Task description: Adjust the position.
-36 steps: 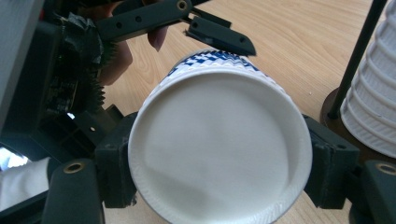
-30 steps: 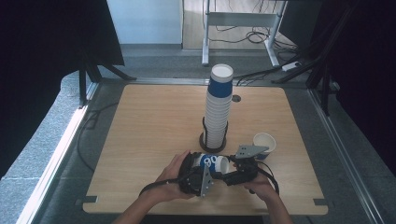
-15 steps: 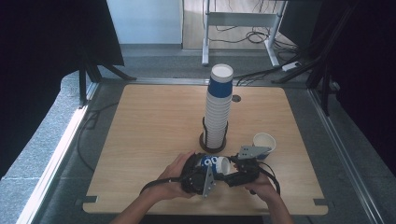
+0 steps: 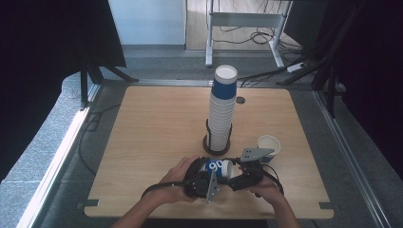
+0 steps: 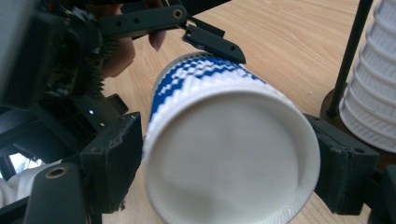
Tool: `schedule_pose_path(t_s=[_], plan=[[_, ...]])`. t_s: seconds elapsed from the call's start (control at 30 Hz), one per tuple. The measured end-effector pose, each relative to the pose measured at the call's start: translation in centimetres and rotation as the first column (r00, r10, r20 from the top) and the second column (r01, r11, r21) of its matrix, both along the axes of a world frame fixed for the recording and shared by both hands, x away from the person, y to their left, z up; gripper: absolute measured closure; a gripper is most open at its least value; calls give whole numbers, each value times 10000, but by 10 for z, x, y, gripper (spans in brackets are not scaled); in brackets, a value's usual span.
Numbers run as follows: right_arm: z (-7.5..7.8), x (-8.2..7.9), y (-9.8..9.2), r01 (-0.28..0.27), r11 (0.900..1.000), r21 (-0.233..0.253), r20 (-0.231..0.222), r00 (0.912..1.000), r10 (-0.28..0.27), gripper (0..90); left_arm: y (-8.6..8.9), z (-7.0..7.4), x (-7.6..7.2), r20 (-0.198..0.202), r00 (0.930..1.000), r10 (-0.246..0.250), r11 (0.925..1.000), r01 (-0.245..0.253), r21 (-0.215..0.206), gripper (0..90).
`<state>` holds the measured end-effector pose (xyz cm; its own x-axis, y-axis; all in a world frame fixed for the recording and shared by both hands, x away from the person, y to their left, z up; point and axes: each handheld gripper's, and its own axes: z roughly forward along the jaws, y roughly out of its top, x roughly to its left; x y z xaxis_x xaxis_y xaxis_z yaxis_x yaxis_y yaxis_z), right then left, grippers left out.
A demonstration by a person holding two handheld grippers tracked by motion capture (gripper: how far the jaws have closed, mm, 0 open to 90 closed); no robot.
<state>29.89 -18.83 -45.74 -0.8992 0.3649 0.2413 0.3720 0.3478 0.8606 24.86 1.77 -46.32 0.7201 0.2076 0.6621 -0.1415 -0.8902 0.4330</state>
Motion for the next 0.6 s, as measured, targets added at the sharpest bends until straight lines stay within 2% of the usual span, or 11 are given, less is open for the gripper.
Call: schedule_pose_path(t_s=[0.07, 0.17, 0.3, 0.37, 0.43, 0.57, 0.6], plan=[[5, -1, -1, -2, 10000, -2, 83, 10000, 2, 185, 1, -1, 1, 99, 9999, -20, 10000, 20, -1, 196], [13, 0, -4, 2, 9997, -257, 154, 9999, 2, 184, 2, 0, 1, 179, 9998, 15, 10000, -15, -20, 198], [27, 1, -7, -83, 9968, -799, 219, 9997, 101, 185, 4, 0, 2, 321, 9995, 62, 9997, -53, -255, 201], [36, 1, -8, -143, 9945, -1033, 297, 9994, 174, 185, 5, 2, 2, 414, 9991, 100, 9998, -92, -184, 202], [44, 2, -10, -165, 9918, -1265, 373, 9991, 214, 185, 6, 1, 3, 499, 9986, 168, 9991, -148, -407, 203], [58, 4, -16, -212, 9807, -1943, 422, 9987, 300, 186, 11, 2, 4, 659, 9975, 269, 9992, -249, -306, 204], [61, 4, -16, -319, 9729, -2289, 353, 9985, 411, 186, 11, 2, 4, 630, 9975, 304, 9992, -286, -297, 204]])
